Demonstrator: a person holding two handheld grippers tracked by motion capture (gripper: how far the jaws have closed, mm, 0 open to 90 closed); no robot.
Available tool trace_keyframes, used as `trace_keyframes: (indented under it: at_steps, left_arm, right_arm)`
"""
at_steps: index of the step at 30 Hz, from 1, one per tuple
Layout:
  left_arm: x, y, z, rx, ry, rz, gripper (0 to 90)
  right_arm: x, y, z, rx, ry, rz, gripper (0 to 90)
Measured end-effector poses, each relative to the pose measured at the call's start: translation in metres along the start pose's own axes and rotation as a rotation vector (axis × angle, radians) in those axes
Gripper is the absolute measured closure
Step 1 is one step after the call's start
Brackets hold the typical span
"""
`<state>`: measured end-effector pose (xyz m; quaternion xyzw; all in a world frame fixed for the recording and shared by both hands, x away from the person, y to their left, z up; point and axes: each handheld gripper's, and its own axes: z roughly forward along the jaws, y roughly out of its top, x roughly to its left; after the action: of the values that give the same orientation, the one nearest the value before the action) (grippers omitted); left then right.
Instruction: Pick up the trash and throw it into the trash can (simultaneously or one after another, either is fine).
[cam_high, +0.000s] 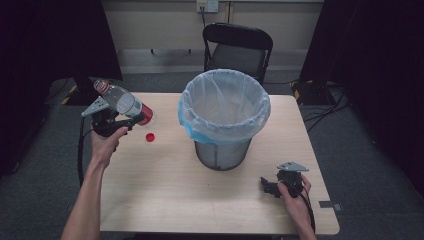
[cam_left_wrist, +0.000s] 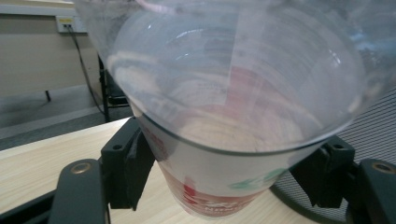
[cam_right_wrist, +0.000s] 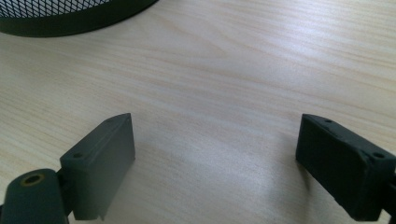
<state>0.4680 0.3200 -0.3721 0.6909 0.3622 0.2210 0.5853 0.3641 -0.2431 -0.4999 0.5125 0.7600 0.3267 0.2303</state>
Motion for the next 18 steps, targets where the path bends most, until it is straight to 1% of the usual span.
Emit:
trace_keyframes:
  at_steps: [1,2,3,4,5,8,9,10,11,13,15,16,17,18]
  left_arm:
    - [0.000,0.000,0.000,0.000,0.000,0.000,28.5]
    - [-0.003,0.002,-0.002,-0.017,-0.010,-0.008,28.5]
    - [-0.004,0.003,-0.002,-0.021,-0.015,-0.009,28.5]
    - [-0.004,0.003,-0.002,-0.021,-0.015,-0.009,28.5]
    - [-0.007,0.006,-0.003,-0.017,-0.026,-0.020,28.5]
    - [-0.010,0.010,-0.003,-0.002,-0.021,-0.017,28.5]
    - [-0.011,0.012,-0.003,-0.007,-0.031,-0.013,28.5]
    - [-0.014,0.016,-0.003,-0.021,-0.046,-0.018,28.5]
    - [-0.014,0.016,-0.003,-0.021,-0.046,-0.018,28.5]
    - [-0.019,0.024,-0.002,-0.030,-0.061,-0.013,28.5]
    - [-0.021,0.027,-0.002,-0.033,-0.064,-0.015,28.5]
    - [-0.025,0.032,-0.001,-0.044,-0.080,-0.014,28.5]
    - [-0.025,0.032,-0.001,-0.044,-0.080,-0.014,28.5]
    - [-0.031,0.037,-0.001,-0.050,-0.089,-0.003,28.5]
  right_arm:
    - [0.000,0.000,0.000,0.000,0.000,0.000,10.7]
    - [0.000,0.000,0.000,0.000,0.000,0.000,10.7]
    - [0.000,0.000,0.000,0.000,0.000,0.000,10.7]
    - [0.000,0.000,0.000,0.000,0.000,0.000,10.7]
    - [0.000,0.000,0.000,0.000,0.000,0.000,10.7]
    - [0.000,0.000,0.000,0.000,0.001,-0.002,10.7]
    - [0.000,0.000,0.000,0.000,0.001,-0.002,10.7]
    - [0.000,0.000,0.000,0.001,0.001,-0.001,10.7]
    - [0.000,0.000,0.000,0.001,0.001,-0.001,10.7]
    - [0.000,0.000,0.000,0.000,0.000,0.000,10.7]
    - [0.000,0.000,0.000,-0.001,0.001,-0.001,10.7]
    - [0.000,0.000,0.000,0.000,0.000,0.001,10.7]
    - [0.000,0.000,0.000,0.001,0.001,-0.001,10.7]
    - [0.000,0.000,0.000,0.000,0.000,-0.001,10.7]
